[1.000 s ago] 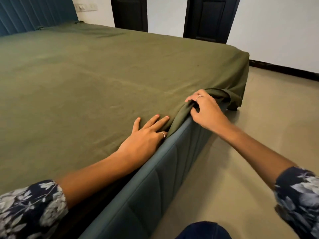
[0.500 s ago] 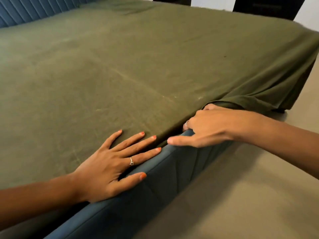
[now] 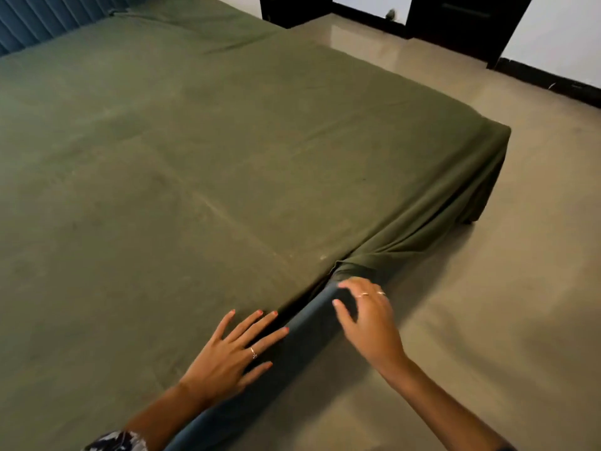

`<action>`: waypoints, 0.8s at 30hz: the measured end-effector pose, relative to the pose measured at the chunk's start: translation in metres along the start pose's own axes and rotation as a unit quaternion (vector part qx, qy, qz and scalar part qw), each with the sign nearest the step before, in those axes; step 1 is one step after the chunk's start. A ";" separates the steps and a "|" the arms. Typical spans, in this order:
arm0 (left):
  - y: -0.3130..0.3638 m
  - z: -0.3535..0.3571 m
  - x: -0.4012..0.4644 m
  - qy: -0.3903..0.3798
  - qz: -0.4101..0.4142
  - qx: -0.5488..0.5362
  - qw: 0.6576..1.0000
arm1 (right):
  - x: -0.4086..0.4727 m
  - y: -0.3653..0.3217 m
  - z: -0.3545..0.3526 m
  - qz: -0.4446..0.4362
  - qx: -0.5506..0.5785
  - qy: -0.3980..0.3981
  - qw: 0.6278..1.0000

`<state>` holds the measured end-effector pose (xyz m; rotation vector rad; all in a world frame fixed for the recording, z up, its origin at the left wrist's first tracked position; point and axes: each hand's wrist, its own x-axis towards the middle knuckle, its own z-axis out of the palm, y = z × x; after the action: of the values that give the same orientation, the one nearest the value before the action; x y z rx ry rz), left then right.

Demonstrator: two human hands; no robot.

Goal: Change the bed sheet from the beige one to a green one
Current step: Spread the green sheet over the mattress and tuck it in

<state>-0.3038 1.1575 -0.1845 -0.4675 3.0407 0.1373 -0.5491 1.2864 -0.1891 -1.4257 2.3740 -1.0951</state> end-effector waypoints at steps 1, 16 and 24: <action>0.010 -0.002 0.014 0.017 -0.009 -0.010 1.000 | -0.004 0.007 -0.005 0.121 0.085 0.047 0.988; 0.143 -0.011 0.187 0.007 -0.238 -0.157 0.958 | 0.113 0.056 -0.037 0.122 0.099 0.042 0.987; 0.126 -0.022 0.232 -0.057 -0.319 -0.212 0.922 | 0.120 0.084 -0.060 -0.115 -0.334 -0.184 0.917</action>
<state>-0.5635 1.2062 -0.1704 -1.3841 2.5625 0.7499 -0.7003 1.2417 -0.1753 -1.9349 2.4240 0.0226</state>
